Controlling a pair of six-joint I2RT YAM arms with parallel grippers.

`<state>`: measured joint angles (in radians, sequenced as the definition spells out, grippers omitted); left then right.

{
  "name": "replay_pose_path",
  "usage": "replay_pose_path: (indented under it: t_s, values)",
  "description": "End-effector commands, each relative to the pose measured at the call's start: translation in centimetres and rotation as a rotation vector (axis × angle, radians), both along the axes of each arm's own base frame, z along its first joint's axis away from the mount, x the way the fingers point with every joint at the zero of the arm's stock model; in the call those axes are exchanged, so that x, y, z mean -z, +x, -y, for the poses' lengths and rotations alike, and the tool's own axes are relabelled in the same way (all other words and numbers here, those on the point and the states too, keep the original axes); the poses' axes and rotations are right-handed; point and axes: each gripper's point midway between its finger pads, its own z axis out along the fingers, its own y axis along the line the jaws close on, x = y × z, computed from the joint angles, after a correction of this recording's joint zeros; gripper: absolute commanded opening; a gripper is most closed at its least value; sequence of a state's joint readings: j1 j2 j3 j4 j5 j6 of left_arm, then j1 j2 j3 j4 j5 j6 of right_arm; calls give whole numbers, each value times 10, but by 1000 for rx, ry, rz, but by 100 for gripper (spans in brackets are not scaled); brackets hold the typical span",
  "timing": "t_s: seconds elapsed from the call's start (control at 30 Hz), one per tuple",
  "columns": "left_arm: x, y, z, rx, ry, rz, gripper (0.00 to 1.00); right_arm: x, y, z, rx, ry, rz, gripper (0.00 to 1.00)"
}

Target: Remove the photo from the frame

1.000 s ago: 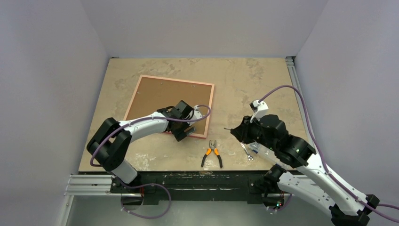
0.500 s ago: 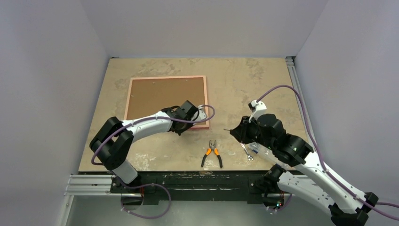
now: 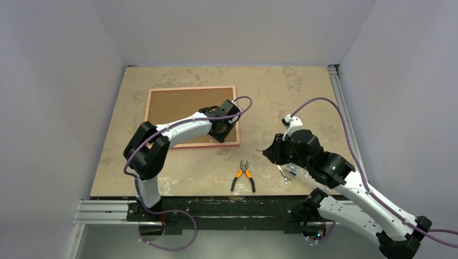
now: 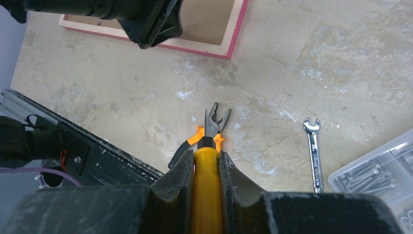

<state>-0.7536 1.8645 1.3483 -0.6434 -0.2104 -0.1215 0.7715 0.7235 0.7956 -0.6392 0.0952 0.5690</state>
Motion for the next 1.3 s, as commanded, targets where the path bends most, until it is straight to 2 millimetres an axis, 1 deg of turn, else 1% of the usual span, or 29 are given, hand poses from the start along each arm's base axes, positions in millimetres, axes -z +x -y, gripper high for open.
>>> replay_pose_path:
  t_s: [0.0,0.03,0.07,0.13,0.2,0.3,0.37,0.5,0.57,0.7,0.83,0.93,1.03,1.1,1.23,1.27]
  values:
    - [-26,-9,1,44,-99,59,39,-7,4,-2,21,31,15,0]
    - [-28,-10,-1,66,-109,85,46,-7,4,-2,22,33,12,0]
    - [-31,-11,-3,97,-114,106,50,-6,4,-2,22,32,10,0]
    - [-33,-13,-9,156,-91,138,54,-6,4,-4,17,31,6,0]
    - [-28,-15,-21,190,-36,135,56,-6,5,-6,9,29,2,0]
    - [-11,-21,-39,186,3,67,57,-6,5,-6,6,26,7,0]
    - [-3,-22,-46,175,28,45,57,-7,5,-6,8,36,10,0]
    - [9,-22,-54,163,86,18,56,-6,2,-5,11,49,12,0]
    - [11,-20,-55,160,99,14,56,-5,1,-4,12,51,12,0]
    - [15,-22,-54,154,103,-5,51,-5,1,-3,14,52,12,0]
    - [21,-26,-52,147,109,-50,42,-6,1,-3,15,53,15,0]
    - [23,-24,-53,136,122,-52,37,-5,2,-3,16,53,13,0]
    - [24,-22,-52,125,136,-62,30,-4,2,-4,16,50,10,0]
    - [26,-22,-52,107,143,-79,23,-3,3,-4,16,49,9,0]
    - [28,-24,-44,24,117,-139,2,0,3,-5,17,44,2,0]
    - [28,-23,-41,2,96,-155,0,1,3,-5,17,42,0,0]
